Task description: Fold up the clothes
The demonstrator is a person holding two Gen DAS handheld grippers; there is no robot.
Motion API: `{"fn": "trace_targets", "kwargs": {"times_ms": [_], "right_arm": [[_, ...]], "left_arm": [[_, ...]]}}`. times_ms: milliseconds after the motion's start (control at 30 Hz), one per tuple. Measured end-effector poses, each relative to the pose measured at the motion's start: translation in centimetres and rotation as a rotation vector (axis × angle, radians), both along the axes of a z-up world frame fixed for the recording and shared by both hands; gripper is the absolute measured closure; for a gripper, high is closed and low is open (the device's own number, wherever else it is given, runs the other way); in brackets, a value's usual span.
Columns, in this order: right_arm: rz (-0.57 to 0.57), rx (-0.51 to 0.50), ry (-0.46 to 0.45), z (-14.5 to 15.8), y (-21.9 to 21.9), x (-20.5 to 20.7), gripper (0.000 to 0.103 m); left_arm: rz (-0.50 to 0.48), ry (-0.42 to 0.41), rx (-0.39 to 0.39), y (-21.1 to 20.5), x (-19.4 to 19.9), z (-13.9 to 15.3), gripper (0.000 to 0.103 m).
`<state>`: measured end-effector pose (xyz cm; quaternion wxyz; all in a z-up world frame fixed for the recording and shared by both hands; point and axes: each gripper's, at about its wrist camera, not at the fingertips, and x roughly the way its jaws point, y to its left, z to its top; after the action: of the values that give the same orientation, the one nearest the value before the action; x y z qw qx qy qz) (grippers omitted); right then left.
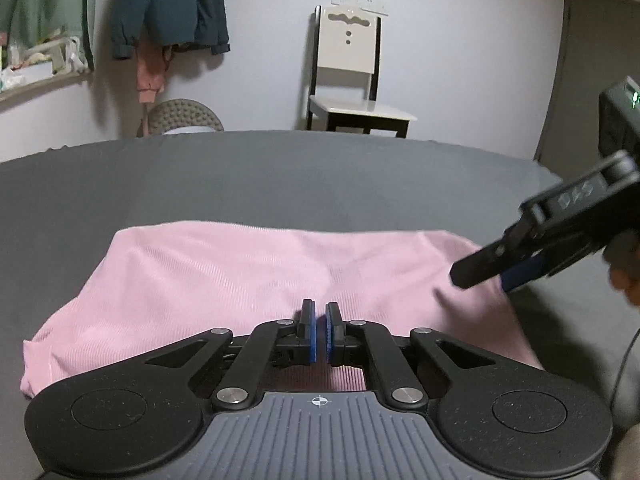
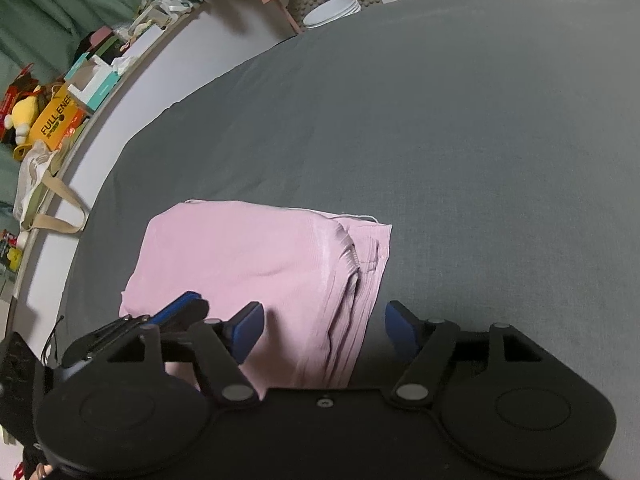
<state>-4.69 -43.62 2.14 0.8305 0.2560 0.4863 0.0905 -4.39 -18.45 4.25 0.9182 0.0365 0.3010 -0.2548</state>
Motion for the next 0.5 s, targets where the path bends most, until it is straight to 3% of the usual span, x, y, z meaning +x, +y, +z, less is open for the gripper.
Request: {"fn": "trace_targets", "kwargs": {"times_ms": [100, 267, 333, 400, 467, 500], "right_arm": [[-0.001, 0.010, -0.002, 0.0, 0.1, 0.2, 0.031], [0.018, -0.021, -0.007, 0.1, 0.6, 0.0, 0.028], [0.021, -0.027, -0.009, 0.1, 0.7, -0.1, 0.028], [0.020, -0.029, -0.010, 0.2, 0.8, -0.1, 0.028], [0.019, -0.030, -0.010, 0.2, 0.8, -0.2, 0.028], [0.019, -0.030, -0.010, 0.2, 0.9, -0.2, 0.028]], "left_arm": [[0.034, 0.007, -0.032, 0.9, -0.5, -0.5, 0.098], [0.059, 0.119, -0.158, 2.9, 0.8, 0.0, 0.098], [0.098, 0.121, -0.157, 3.1, 0.2, 0.4, 0.096], [0.110, 0.113, -0.146, 2.8, -0.7, 0.5, 0.082], [0.092, 0.110, -0.135, 2.3, -1.8, 0.3, 0.044], [0.058, 0.120, -0.120, 1.9, -2.0, -0.1, 0.035]]}}
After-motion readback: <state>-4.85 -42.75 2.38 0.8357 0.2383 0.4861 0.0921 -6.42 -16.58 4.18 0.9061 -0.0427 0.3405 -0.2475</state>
